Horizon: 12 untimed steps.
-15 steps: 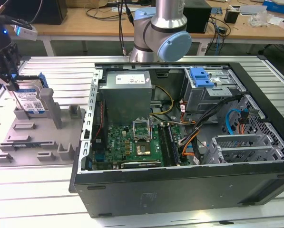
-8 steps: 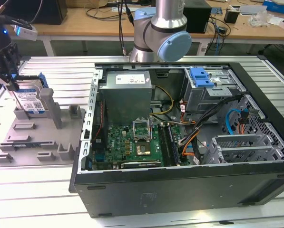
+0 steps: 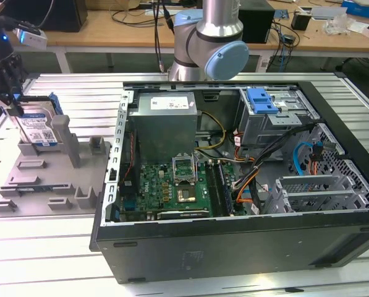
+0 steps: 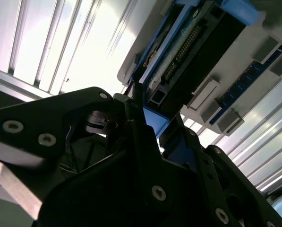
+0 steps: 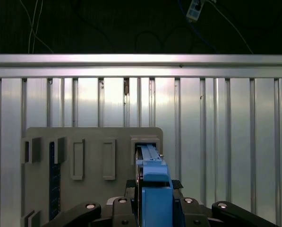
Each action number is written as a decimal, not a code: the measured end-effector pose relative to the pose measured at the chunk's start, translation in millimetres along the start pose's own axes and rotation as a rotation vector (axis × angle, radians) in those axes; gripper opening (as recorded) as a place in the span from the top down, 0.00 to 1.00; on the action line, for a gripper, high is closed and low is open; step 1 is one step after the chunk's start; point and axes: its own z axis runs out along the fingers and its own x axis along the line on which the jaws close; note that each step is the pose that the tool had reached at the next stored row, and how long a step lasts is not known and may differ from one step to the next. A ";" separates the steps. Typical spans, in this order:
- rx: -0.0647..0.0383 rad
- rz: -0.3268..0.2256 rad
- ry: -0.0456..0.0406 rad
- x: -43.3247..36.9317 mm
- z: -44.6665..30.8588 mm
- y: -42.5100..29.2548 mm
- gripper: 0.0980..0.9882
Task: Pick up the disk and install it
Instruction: 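Pick up the disk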
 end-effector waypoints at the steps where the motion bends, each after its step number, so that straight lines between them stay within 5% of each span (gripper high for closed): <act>1: 0.000 0.000 0.0000 0.0 -2.2 0.1 0.70; 12: 0.001 0.000 0.0000 0.0 -34.0 1.2 0.70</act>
